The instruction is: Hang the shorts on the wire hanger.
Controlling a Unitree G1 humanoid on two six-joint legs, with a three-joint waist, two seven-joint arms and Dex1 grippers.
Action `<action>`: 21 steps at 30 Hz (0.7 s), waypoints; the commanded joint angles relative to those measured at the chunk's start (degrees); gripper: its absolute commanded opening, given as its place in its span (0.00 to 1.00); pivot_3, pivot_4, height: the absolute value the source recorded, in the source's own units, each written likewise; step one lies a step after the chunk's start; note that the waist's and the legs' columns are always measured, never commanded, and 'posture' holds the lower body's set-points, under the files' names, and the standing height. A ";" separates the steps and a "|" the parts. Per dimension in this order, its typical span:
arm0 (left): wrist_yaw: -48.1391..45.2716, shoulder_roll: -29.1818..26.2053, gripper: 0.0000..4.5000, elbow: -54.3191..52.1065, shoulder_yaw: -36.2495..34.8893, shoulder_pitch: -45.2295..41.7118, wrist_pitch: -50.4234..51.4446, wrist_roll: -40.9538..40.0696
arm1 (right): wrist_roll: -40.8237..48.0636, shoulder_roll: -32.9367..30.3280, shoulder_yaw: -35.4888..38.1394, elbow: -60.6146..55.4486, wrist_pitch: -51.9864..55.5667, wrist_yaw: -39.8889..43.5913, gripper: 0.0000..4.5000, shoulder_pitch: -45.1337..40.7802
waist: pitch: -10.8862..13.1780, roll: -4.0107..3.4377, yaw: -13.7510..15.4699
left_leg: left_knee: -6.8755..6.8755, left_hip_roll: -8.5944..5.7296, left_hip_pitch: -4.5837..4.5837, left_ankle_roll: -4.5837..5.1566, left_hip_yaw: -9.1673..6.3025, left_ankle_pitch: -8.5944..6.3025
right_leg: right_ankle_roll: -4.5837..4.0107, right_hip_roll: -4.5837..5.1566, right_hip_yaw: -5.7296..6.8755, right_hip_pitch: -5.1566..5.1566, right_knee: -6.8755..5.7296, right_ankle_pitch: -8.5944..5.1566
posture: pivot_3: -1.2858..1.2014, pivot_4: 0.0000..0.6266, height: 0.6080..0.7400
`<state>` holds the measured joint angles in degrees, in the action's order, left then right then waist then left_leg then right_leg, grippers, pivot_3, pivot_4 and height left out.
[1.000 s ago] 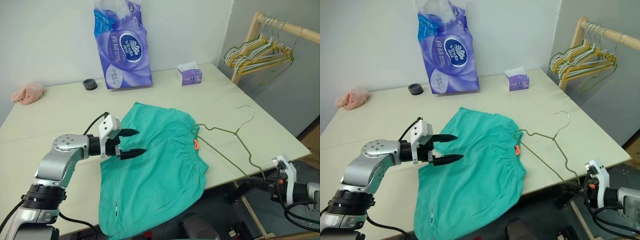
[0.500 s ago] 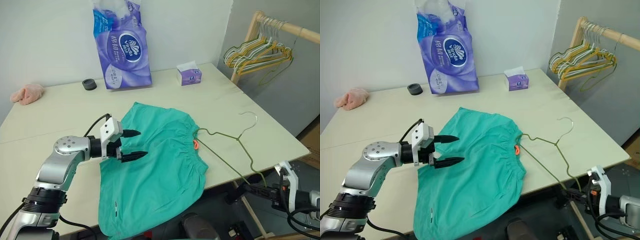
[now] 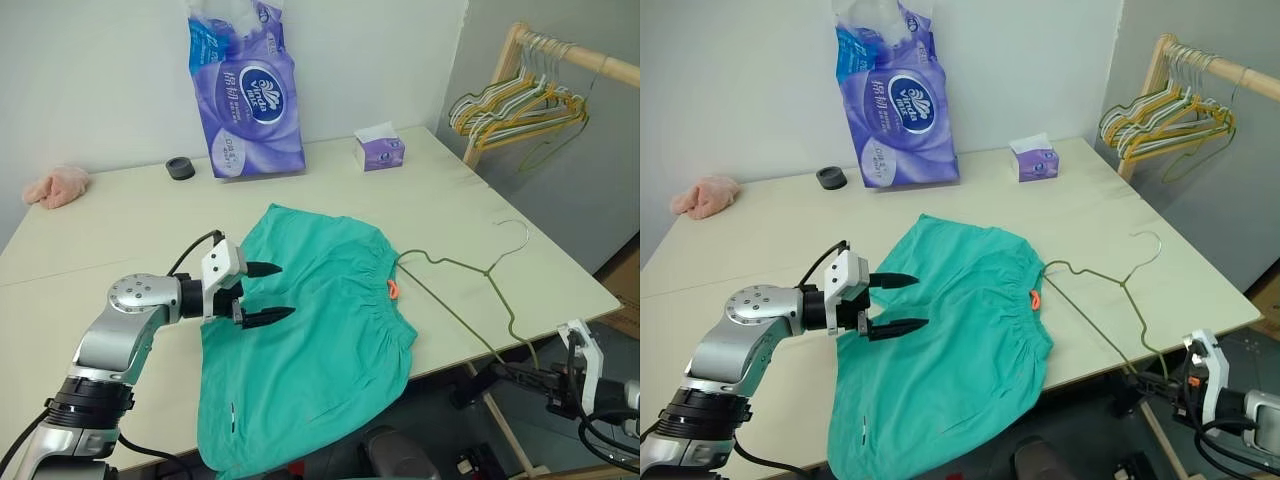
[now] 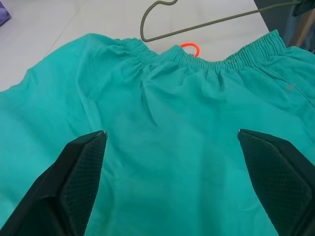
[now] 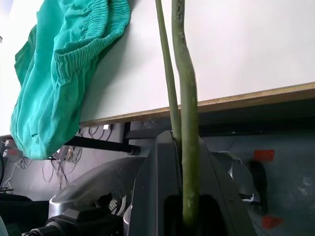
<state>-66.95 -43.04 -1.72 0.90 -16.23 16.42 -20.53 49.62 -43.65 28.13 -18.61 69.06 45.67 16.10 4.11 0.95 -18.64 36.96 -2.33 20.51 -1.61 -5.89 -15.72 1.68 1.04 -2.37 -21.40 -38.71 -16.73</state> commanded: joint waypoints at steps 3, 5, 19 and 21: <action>-0.34 -0.17 1.00 -1.14 -0.13 -0.93 -1.17 0.22 | 1.08 0.70 -0.73 -1.07 -0.40 -1.06 0.00 -0.19 | 0.00 0.00 -0.02 | 0.00 0.00 0.00 0.00 0.01 0.00 | 0.00 0.00 -0.01 0.00 0.00 0.00 | 0.35 0.07 1.00; -0.37 -0.22 1.00 -1.20 -0.14 -0.94 -1.17 0.26 | 0.96 1.22 -1.47 -1.03 -0.52 -1.71 0.00 -0.43 | 0.00 0.00 0.00 | -0.01 0.00 0.00 0.00 0.00 0.00 | 0.00 0.00 0.00 0.00 0.01 0.00 | 0.35 0.07 1.00; 0.50 -0.33 1.00 -0.91 -0.85 -1.19 -1.08 0.47 | 2.02 0.31 -5.83 -0.40 0.30 -1.09 0.00 -5.48 | 0.00 -0.01 0.12 | 0.00 0.01 0.01 0.00 -0.02 -0.01 | 0.00 0.00 0.01 -0.02 0.01 0.00 | 0.36 0.07 1.00; 0.54 -0.42 1.00 -0.83 -0.98 -1.20 -1.05 0.43 | 1.43 -0.15 -6.81 0.01 -0.20 -0.85 0.00 -5.79 | 0.00 -0.01 0.16 | 0.00 0.01 0.01 0.00 -0.02 -0.01 | 0.00 0.00 0.00 -0.02 0.02 0.00 | 0.36 0.07 1.00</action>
<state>-66.83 -43.03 -1.70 0.88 -16.37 15.95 -20.10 50.72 -42.92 21.32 -18.24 69.58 43.81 11.12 4.11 0.94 -18.48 36.97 -2.32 20.53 -1.61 -5.90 -15.72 1.68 1.04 -2.37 -21.41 -38.69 -16.73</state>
